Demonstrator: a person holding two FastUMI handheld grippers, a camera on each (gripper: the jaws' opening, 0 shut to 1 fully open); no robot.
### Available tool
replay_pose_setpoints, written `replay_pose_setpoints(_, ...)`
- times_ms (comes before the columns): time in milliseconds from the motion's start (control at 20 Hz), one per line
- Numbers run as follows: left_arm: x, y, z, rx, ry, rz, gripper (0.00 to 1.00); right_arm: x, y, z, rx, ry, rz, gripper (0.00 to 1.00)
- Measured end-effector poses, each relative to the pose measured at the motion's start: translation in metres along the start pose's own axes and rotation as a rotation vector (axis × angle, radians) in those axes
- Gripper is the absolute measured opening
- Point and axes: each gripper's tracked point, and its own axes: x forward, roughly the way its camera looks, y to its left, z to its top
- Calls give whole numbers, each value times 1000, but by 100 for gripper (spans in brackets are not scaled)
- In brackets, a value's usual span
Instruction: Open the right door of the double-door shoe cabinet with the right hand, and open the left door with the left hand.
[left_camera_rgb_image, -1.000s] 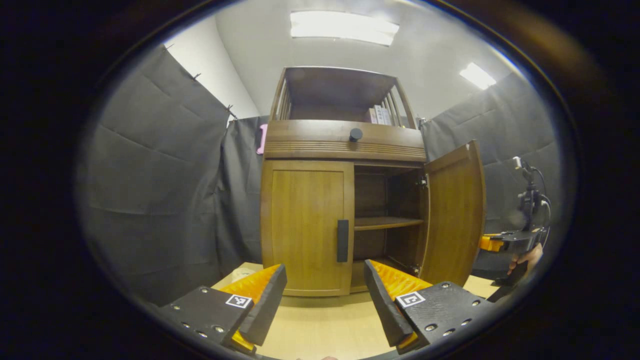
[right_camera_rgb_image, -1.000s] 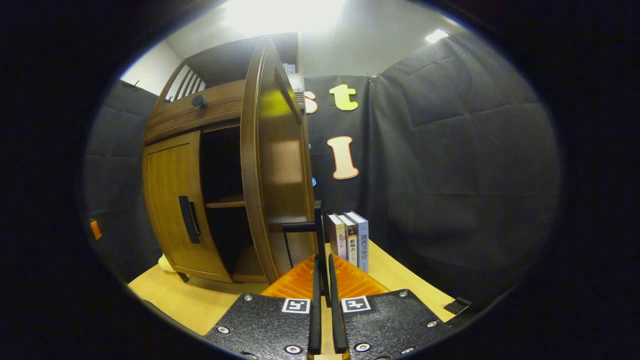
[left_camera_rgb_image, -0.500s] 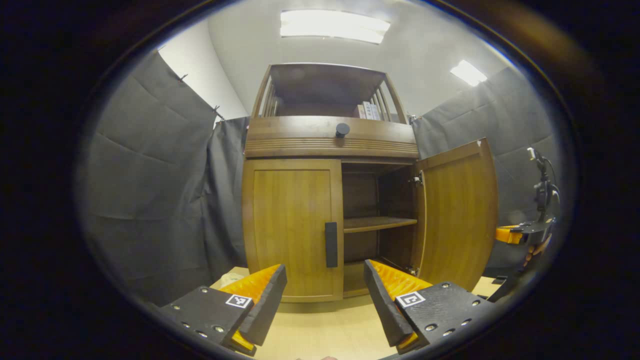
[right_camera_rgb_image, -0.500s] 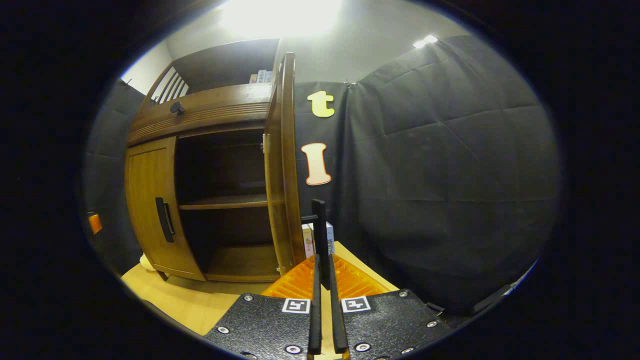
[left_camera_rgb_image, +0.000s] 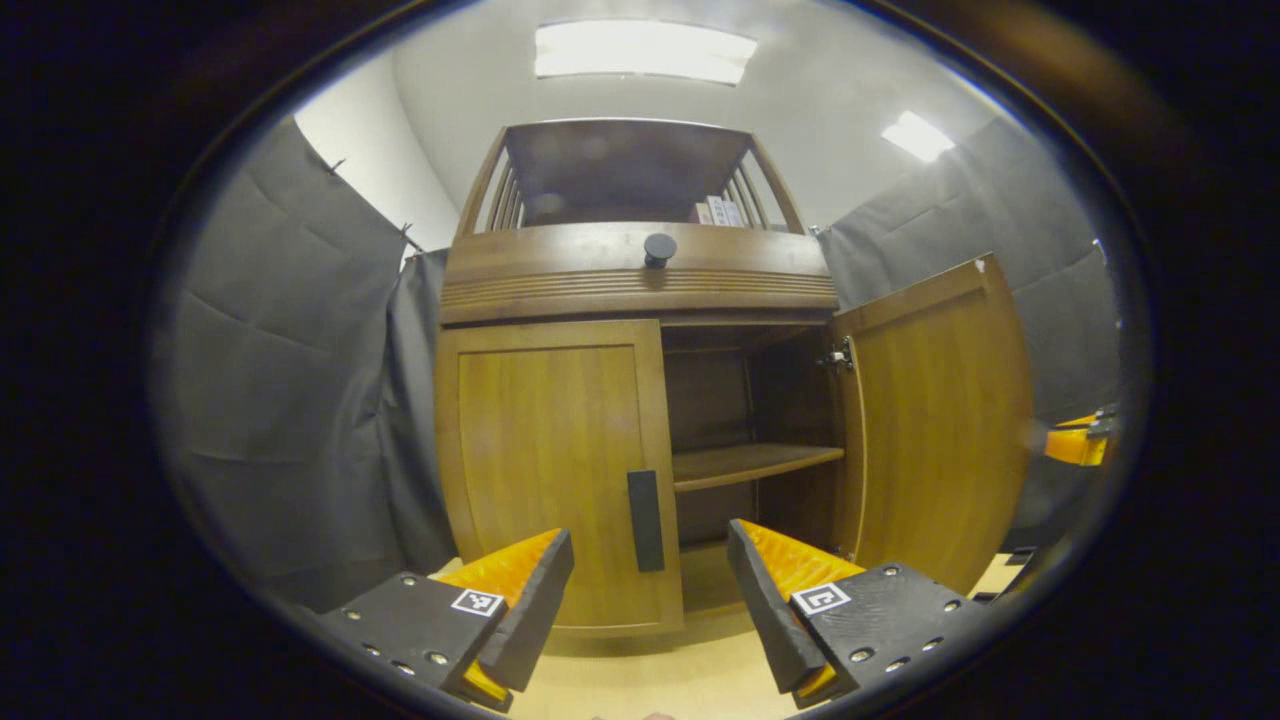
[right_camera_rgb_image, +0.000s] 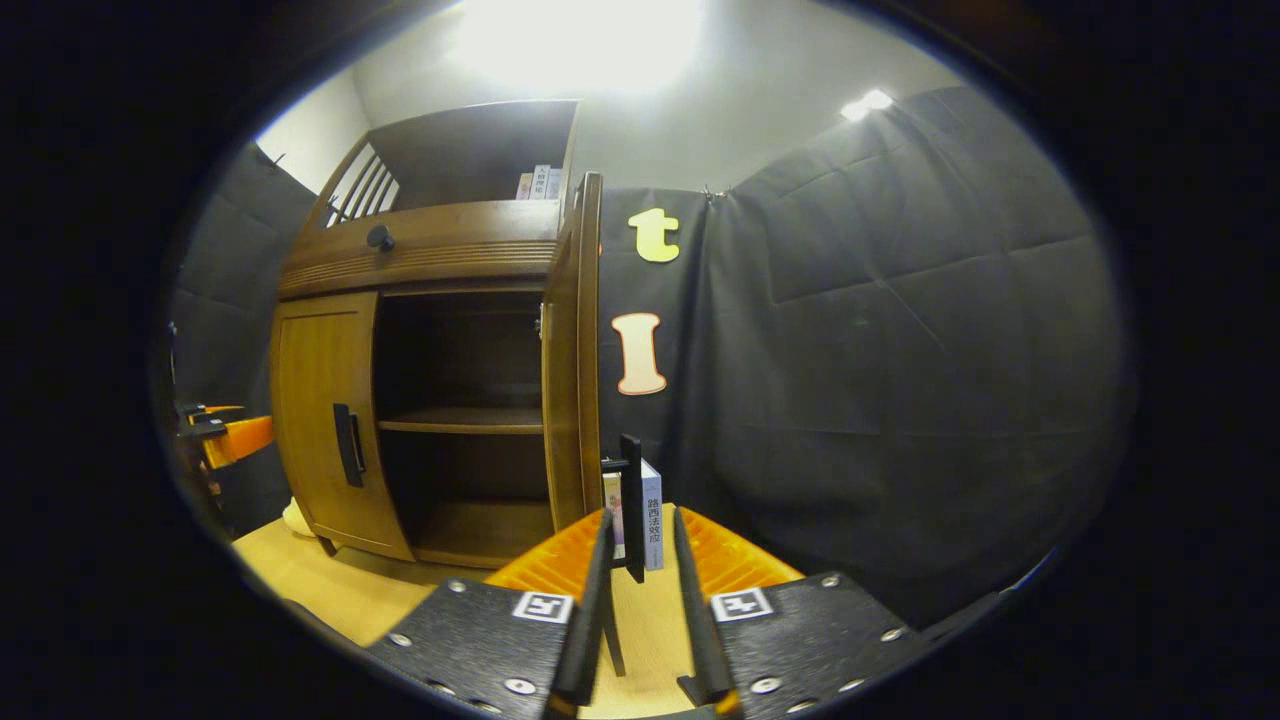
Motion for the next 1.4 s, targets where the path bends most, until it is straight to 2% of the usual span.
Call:
replay_pose_setpoints(50,2,-1,-1,-2,4,-5,88,-4,-2,0,3,-2,-13,47)
replay_pose_setpoints(200,9,-1,-4,-7,13,-5,94,-15,-6,1,18,-3,-53,92)
replay_pose_setpoints(250,12,0,-6,-6,14,-4,94,-16,-4,1,23,-6,-53,94)
replay_pose_setpoints(300,15,0,-7,-4,16,-3,88,-17,-3,-1,22,-5,-49,94)
replay_pose_setpoints(450,24,4,-10,-3,15,13,89,-17,1,-8,16,17,-43,92)
replay_pose_setpoints(850,43,9,-30,-45,61,57,89,-19,18,-25,21,67,-14,95)
replay_pose_setpoints(900,44,8,-32,-56,68,63,92,-18,20,-27,18,71,-8,94)
replay_pose_setpoints(950,46,8,-34,-61,75,69,89,-16,24,-29,18,77,-2,94)
replay_pose_setpoints(1000,49,9,-37,-58,88,74,94,-16,29,-33,23,87,8,95)
replay_pose_setpoints(1050,50,11,-42,-56,101,74,94,-16,35,-37,27,98,22,95)
replay_pose_setpoints(1100,51,10,-44,-59,110,73,88,-16,37,-40,28,107,29,96)
replay_pose_setpoints(1200,54,9,-48,-64,125,66,88,-16,42,-46,27,122,44,95)
replay_pose_setpoints(1250,53,10,-50,-65,132,67,94,-15,45,-49,29,129,54,95)
replay_pose_setpoints(1350,54,8,-50,-76,138,52,88,-13,52,-52,35,136,68,95)
replay_pose_setpoints(1400,53,5,-49,-89,136,43,79,-13,54,-53,36,136,74,95)
